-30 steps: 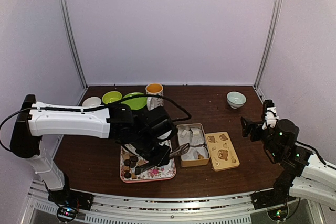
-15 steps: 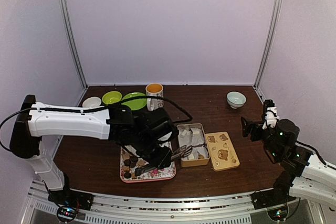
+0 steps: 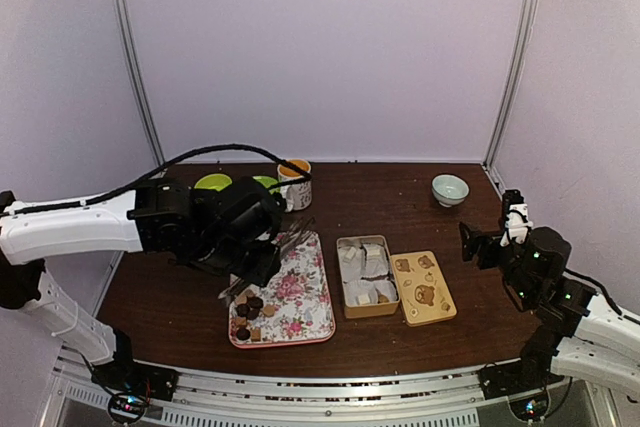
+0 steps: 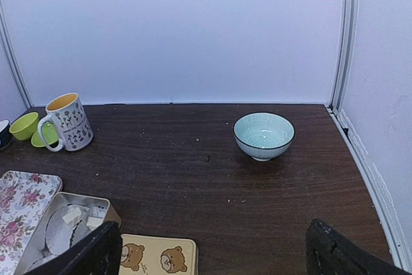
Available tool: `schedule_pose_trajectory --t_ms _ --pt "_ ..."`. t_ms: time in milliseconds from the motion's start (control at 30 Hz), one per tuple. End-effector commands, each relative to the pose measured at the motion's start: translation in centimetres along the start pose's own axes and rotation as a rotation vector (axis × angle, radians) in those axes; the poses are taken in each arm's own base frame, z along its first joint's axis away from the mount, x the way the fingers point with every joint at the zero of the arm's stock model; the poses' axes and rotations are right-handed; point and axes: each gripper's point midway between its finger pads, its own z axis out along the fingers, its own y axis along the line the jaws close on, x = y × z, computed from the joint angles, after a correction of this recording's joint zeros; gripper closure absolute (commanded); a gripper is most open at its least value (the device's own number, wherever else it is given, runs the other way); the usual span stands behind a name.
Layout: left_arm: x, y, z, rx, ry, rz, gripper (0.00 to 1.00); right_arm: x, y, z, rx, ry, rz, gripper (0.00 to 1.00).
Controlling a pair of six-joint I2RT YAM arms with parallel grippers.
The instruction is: Pack the chocolate
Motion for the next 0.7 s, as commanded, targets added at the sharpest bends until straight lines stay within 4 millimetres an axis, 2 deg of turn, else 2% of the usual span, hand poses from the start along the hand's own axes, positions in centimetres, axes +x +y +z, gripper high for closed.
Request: schedule_pose_trajectory --t_ms 0,233,500,667 --pt "0.0 4.0 1.0 -0.075 -0.066 -0.145 0.66 0.2 -0.2 -0.1 0.007 -0.002 0.001 0.0" --pt "1.4 4.3 3.9 -0.04 -0.079 -0.185 0.66 0.2 -0.2 0.0 0.008 0.002 -0.003 0.0" --pt "2.5 3.0 8.0 -0.049 -0.019 -0.15 0.66 0.2 -0.2 0.0 0.008 0.001 -0.001 0.0" --pt "3.7 2.9 10.0 -0.078 0.038 -0.147 0.6 0.2 -0.2 0.0 0.007 0.004 -0.003 0.0"
